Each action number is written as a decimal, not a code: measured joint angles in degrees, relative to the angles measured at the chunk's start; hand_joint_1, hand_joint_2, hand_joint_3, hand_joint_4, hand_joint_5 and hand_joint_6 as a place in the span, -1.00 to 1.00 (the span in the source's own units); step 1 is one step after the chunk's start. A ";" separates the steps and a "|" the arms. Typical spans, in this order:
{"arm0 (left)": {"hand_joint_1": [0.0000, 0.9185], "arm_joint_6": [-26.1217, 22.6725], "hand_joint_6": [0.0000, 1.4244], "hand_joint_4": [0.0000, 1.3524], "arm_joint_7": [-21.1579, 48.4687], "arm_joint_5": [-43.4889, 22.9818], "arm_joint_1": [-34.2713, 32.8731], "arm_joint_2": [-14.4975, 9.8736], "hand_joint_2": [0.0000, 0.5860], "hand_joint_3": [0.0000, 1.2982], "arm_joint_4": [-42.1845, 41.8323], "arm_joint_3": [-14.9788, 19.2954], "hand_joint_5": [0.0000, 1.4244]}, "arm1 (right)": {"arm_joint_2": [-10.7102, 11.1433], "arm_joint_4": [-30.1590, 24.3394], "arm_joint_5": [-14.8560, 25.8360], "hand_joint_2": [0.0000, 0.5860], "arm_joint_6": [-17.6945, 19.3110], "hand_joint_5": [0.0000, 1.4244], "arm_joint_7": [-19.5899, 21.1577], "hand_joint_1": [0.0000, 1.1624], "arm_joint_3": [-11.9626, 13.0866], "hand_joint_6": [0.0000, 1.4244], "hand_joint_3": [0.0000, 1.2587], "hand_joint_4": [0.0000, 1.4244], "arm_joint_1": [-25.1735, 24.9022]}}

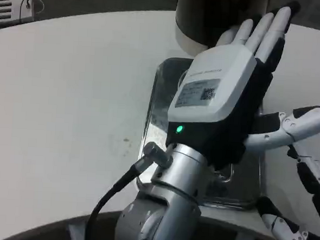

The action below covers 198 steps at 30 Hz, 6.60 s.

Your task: Grasp the cup under the faucet to collect the drink, then remove the cup.

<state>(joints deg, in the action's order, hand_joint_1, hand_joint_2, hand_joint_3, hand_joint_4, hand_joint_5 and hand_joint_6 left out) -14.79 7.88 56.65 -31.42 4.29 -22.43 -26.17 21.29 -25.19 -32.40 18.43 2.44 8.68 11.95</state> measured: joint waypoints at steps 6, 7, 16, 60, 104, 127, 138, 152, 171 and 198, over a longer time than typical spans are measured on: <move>-1.00 -0.15 -1.00 -1.00 0.70 0.09 -0.23 0.00 -0.55 -1.00 -0.10 0.08 -0.95 | 0.01 1.49 0.29 0.07 -1.13 -0.81 -0.54 -0.47 -0.49 -0.65 -0.97 -0.90 -3.15; -1.00 -0.23 -1.00 -1.00 0.80 0.13 -0.23 0.00 -0.55 -1.00 -0.32 0.08 -0.95 | 0.01 1.71 0.32 0.07 -1.15 -0.81 -0.59 -0.47 -0.51 -0.65 -0.98 -0.90 -3.46; -1.00 -1.23 -1.00 -1.00 2.19 0.31 -0.12 -0.02 -0.55 -1.00 -1.86 0.13 -0.95 | -0.17 2.55 0.35 0.04 -2.37 -0.81 -1.32 -0.46 -2.18 -0.65 -0.98 -0.90 -5.34; -1.00 8.60 -1.00 -1.00 -14.32 -4.39 34.26 -7.74 -0.58 -1.00 -17.05 12.67 -0.84 | 0.05 7.33 5.06 -0.02 -2.71 -0.81 -2.54 -0.31 -5.06 -0.63 -1.00 -0.92 -10.52; -1.00 18.87 -1.00 -1.00 -22.90 -4.02 52.92 -14.08 -0.55 -1.00 -9.53 17.88 -0.81 | -2.83 24.29 10.58 -0.32 -5.91 -0.85 -4.14 0.09 -11.11 -0.65 -1.00 -0.95 -29.53; -1.00 17.30 -1.00 -1.00 -20.77 -2.09 51.76 -13.58 -0.55 -1.00 -9.64 17.20 -0.79 | -5.15 31.81 13.96 -0.37 -3.62 -0.80 -4.24 0.18 -13.41 -0.63 -1.00 -0.91 -36.45; -1.00 16.35 -1.00 -1.00 -19.83 -1.84 52.52 -13.39 -0.56 -1.00 -11.45 17.42 -0.79 | -6.00 35.01 13.94 -0.37 -3.10 -0.78 -4.13 0.22 -14.00 -0.63 -1.00 -0.90 -38.87; -1.00 15.61 -1.00 -1.00 -18.46 -1.83 55.30 -13.31 -0.54 -1.00 -14.34 19.06 -0.79 | -9.74 37.89 14.32 -0.41 -3.33 -0.71 -3.33 0.30 -14.23 -0.57 -0.99 -0.81 -42.11; -1.00 15.08 -1.00 -1.00 -18.11 -2.06 55.94 -12.12 -0.55 -1.00 -15.06 20.44 -0.79 | -11.77 40.85 13.62 -0.47 -5.36 -0.60 -0.24 0.29 -15.93 -0.54 -0.71 -0.61 -44.41; -1.00 13.06 -1.00 -1.00 -16.80 -2.05 55.03 -11.91 -0.58 -1.00 -15.33 21.03 -0.79 | -15.66 41.50 15.39 -0.33 -6.27 0.57 3.99 0.97 -14.40 1.00 0.21 0.31 -45.11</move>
<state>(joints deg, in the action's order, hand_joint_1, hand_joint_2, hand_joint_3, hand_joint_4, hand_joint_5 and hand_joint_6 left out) -1.72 -8.93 54.60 23.61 -7.62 -37.76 -5.14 5.62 16.32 -17.01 12.17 6.43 -5.72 -33.16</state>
